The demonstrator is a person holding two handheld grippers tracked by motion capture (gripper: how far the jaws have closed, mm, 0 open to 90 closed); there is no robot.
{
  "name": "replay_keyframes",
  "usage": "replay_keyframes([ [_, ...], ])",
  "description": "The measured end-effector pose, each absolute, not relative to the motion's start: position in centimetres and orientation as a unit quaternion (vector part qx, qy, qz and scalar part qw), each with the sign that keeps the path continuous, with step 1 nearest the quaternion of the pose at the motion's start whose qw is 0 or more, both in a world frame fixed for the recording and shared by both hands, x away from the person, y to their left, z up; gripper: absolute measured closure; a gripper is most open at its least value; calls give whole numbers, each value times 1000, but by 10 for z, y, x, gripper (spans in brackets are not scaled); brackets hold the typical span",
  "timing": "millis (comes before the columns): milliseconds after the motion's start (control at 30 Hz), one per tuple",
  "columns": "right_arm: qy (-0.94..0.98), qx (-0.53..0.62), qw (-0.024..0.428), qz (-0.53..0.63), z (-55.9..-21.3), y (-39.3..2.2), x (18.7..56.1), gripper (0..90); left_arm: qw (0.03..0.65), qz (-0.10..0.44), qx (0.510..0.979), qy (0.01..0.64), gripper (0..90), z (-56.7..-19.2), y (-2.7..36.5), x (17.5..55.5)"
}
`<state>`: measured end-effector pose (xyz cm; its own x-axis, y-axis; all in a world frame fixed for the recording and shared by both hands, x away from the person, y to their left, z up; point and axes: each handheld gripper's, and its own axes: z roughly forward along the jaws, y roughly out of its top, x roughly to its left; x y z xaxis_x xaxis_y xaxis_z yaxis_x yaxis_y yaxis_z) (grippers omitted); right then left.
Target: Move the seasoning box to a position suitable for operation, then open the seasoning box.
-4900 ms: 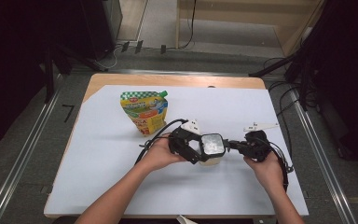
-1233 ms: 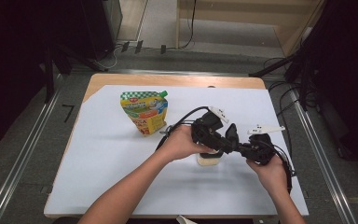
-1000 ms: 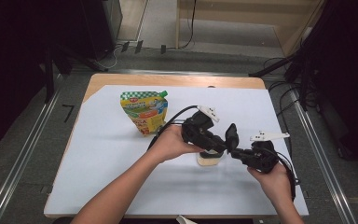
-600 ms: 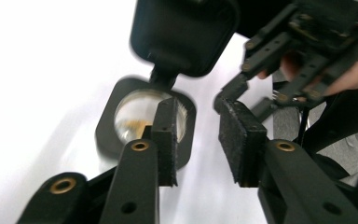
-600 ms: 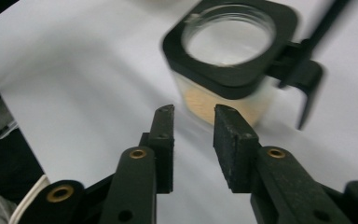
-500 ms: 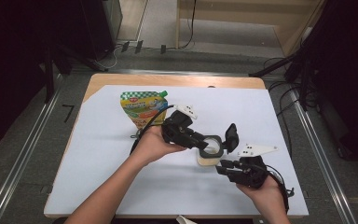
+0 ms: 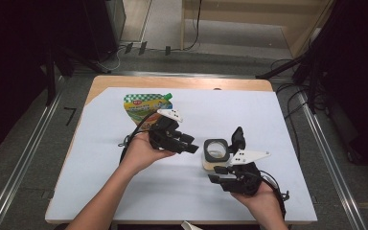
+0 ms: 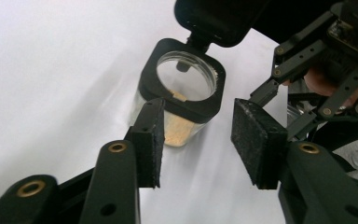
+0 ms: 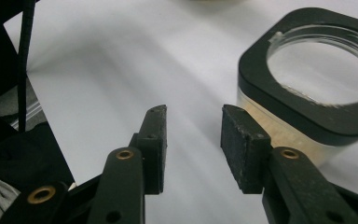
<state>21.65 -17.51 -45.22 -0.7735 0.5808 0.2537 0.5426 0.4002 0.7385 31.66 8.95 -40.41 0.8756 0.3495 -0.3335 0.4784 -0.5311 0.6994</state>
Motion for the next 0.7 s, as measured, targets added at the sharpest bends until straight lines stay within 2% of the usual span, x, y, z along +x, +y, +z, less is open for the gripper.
replay_keyframes([
  [167,829,338,7,446,-455,-168,218,530,418,-71,873,239,483,-403,101,315],
  [333,833,329,6,445,-458,-161,218,493,412,-74,873,250,477,-404,115,316],
  [700,846,310,-1,434,-465,-146,217,481,413,-74,865,275,477,-405,141,321],
])
